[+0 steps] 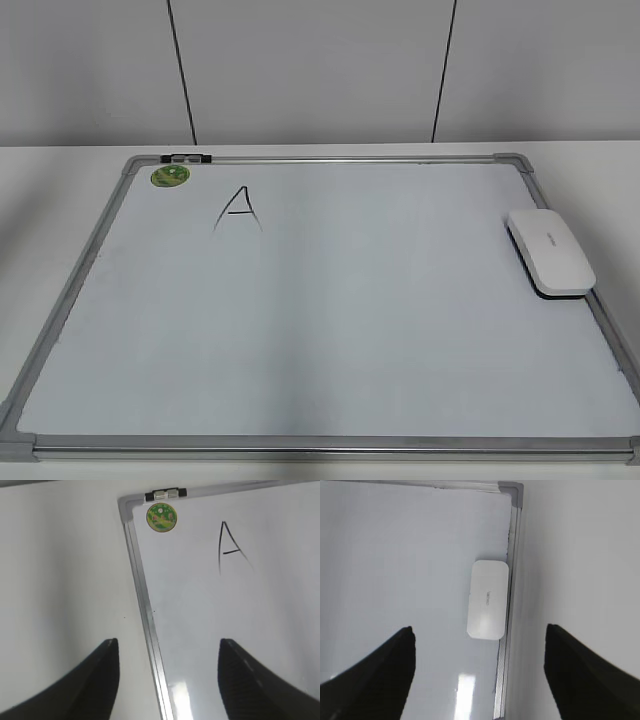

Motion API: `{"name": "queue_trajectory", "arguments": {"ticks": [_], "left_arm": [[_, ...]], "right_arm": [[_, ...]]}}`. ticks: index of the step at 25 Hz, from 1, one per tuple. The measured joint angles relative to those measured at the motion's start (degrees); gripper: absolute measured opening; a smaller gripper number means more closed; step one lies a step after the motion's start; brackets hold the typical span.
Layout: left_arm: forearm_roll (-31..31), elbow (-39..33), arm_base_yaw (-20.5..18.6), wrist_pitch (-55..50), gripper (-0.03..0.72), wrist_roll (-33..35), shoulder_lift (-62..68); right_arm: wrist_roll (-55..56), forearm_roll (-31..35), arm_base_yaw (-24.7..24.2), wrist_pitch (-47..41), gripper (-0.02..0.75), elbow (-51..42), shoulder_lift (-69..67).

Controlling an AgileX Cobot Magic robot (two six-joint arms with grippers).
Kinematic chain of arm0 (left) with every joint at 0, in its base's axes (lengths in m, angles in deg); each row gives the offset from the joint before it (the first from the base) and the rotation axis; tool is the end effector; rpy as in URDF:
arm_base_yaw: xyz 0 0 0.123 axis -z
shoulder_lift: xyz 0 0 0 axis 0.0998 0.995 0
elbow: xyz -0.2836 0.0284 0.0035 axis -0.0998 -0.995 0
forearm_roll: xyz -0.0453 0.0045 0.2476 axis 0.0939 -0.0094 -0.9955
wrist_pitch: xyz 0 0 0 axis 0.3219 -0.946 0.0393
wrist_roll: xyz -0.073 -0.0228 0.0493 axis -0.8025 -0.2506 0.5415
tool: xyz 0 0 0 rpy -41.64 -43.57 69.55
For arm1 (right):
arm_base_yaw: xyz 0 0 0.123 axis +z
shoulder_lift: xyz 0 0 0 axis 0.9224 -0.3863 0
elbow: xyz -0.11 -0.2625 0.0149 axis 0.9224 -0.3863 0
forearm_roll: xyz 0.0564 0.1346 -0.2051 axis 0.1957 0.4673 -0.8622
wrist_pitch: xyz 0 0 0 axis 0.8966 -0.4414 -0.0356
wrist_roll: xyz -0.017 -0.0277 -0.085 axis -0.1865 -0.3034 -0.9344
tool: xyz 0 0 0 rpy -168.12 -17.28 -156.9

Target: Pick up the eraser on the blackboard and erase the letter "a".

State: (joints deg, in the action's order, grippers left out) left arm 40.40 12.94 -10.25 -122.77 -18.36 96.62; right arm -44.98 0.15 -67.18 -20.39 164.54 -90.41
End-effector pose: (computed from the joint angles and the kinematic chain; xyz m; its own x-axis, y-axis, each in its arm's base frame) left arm 0.3247 0.0022 0.4036 -0.8281 0.0779 -0.5552 0.1834 0.9735 -0.1370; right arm 0.3036 0.0068 0.4157 -0.8325 -0.0779 -0.5486 -0.1036 0.9945 0.0161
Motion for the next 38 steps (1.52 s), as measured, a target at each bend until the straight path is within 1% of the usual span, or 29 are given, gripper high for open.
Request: {"name": "queue_trajectory", "arguments": {"ticks": [3,9,16,18,23,29,32,38], "left_arm": [[-1.2,-5.4,0.1,-0.6,0.459,0.0,-8.1],[-1.6,-19.3,0.1,-1.2,0.459,-0.1,-23.9],[-1.0,-34.5,0.1,-1.4,0.444,-3.2,-40.3],[-0.7,-37.9,0.7,-1.5,0.443,-3.8,-44.2],[-1.0,-44.7,3.7,-1.7,0.443,-4.1,-52.6],[-2.9,-52.3,4.1,-1.7,0.442,-4.1,-62.4],[-3.9,-56.3,4.1,-1.2,0.442,-4.2,-65.6],[-4.9,-63.1,4.1,1.1,0.442,-4.2,-68.6]], "right_arm": [[0.0,0.0,0.0,0.0,0.595,-4.6,5.9],[0.0,0.0,0.0,-0.4,0.594,-12.2,19.1],[0.1,1.7,0.0,-0.7,0.593,-19.8,33.2],[0.3,2.7,0.0,-0.7,0.593,-22.3,36.8],[1.9,4.0,0.0,-0.9,0.593,-30.9,47.1],[2.5,4.1,0.0,-1.0,0.589,-41.6,57.0],[2.6,2.7,0.0,-1.2,0.589,-46.5,61.1],[6.3,-4.9,0.0,-1.2,0.588,-55.0,66.9]]}}
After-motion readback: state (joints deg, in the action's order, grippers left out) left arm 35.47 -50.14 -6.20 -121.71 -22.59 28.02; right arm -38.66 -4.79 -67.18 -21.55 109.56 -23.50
